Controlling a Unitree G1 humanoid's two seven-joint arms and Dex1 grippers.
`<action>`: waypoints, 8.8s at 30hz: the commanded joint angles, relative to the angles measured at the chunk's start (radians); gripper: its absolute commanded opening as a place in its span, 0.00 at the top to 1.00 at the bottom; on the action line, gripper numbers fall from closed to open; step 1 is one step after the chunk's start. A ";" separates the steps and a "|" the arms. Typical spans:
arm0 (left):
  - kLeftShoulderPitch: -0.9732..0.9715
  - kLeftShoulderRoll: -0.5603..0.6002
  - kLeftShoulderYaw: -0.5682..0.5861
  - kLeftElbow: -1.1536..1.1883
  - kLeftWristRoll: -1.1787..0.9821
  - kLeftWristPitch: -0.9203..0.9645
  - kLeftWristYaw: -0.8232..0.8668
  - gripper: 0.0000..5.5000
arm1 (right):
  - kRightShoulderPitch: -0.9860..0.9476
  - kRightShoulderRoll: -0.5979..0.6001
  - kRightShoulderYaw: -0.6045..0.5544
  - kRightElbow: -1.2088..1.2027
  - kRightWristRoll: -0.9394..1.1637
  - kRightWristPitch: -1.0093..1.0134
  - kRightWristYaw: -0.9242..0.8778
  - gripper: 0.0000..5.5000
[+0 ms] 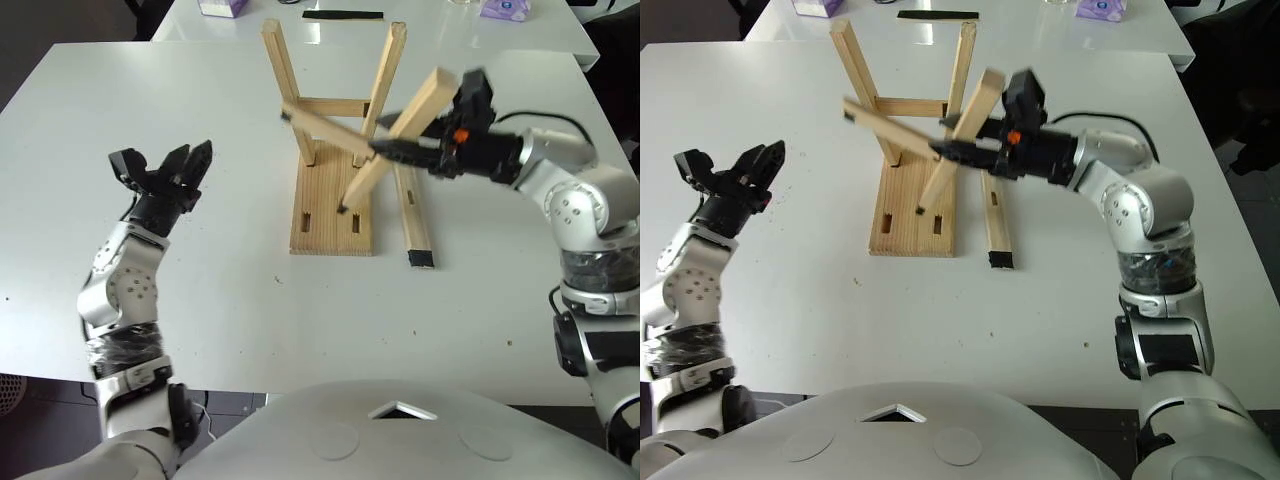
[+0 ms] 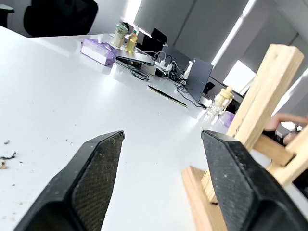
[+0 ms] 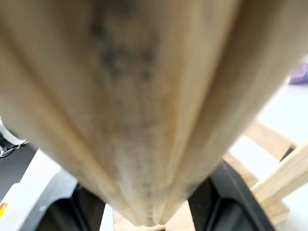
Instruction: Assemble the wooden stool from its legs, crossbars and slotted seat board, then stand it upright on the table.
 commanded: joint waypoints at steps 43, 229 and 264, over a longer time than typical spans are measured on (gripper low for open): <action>0.039 -0.184 -0.092 0.015 0.080 -0.183 0.100 0.46 | -0.141 -0.035 0.112 0.283 -0.209 -0.199 0.319 0.63; -0.693 0.329 -0.198 -0.128 -0.728 0.643 -0.365 0.45 | -0.022 -0.005 -0.191 -0.256 0.482 0.233 -0.144 0.63; -0.099 0.436 -0.056 -0.202 -0.093 0.136 -0.544 0.63 | -0.128 0.053 -0.316 -0.036 0.368 0.086 -0.388 0.46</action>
